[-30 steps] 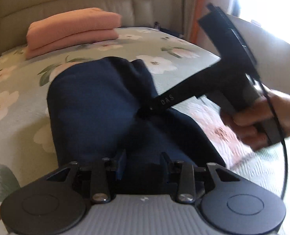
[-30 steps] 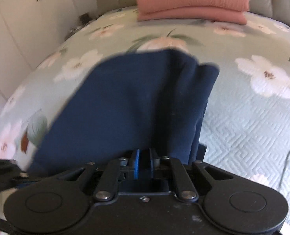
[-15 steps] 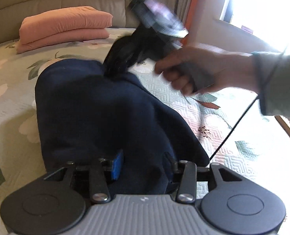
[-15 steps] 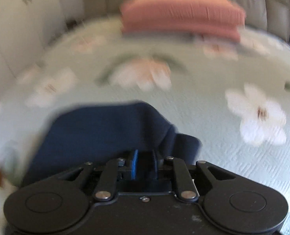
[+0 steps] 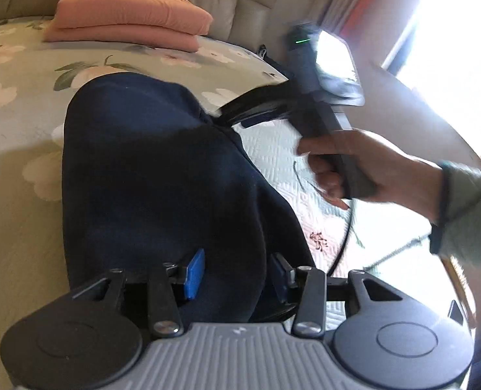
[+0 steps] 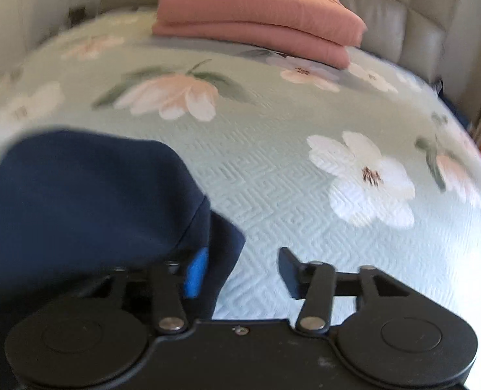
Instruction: Fold large clothes
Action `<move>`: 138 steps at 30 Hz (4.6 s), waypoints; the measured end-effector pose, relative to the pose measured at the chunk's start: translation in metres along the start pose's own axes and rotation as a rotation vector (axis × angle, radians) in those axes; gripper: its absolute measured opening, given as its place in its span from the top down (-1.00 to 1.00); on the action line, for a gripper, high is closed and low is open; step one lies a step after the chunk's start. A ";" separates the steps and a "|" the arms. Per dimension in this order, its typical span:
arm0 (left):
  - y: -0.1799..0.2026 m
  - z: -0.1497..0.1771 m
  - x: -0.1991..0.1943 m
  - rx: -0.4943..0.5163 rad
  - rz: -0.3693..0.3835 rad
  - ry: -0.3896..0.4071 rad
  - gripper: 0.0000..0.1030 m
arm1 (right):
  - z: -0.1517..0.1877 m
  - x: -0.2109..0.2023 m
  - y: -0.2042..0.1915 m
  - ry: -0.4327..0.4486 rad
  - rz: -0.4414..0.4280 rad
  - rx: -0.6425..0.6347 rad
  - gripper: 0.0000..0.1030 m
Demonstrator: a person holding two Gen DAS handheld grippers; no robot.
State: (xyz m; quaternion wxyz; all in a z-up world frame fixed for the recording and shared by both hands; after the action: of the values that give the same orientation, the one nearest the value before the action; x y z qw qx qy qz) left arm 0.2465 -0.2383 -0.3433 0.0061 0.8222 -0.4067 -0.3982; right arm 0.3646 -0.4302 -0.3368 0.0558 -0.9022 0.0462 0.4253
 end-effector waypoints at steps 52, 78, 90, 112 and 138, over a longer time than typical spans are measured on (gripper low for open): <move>-0.140 -0.035 0.064 -0.435 0.118 -0.175 -1.00 | 0.102 0.005 0.027 -0.249 -0.697 0.585 -1.00; -0.066 0.030 -0.154 -0.411 0.238 0.083 -0.17 | 0.138 -0.225 -0.136 -0.024 -0.721 0.246 -0.40; -0.086 0.176 -0.212 -0.503 0.186 -0.112 -0.23 | 0.271 -0.240 -0.211 -0.210 -0.615 0.344 -0.40; -0.021 0.210 -0.257 -0.208 0.185 -0.193 0.03 | 0.279 -0.218 -0.259 -0.171 -0.085 -0.075 0.90; 0.031 0.235 -0.356 -0.274 0.016 -0.300 0.10 | 0.346 -0.358 -0.222 -0.400 -0.049 0.138 0.72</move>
State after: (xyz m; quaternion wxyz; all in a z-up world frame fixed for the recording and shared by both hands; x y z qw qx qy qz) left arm -0.0544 0.0545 -0.2619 0.0605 0.7418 -0.3518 -0.5677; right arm -0.0974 -0.1497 -0.2657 0.1358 -0.7946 0.0409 0.5904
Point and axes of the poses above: each gripper's, at about its wrist camera, not at the fingertips, and x roughly the way its jaws point, y to its right, z to its underside, the point moved 8 cm from there along x, roughly the way its jaws point, and after that the axes turned 5 degrees about x, right-handed, at the moved point
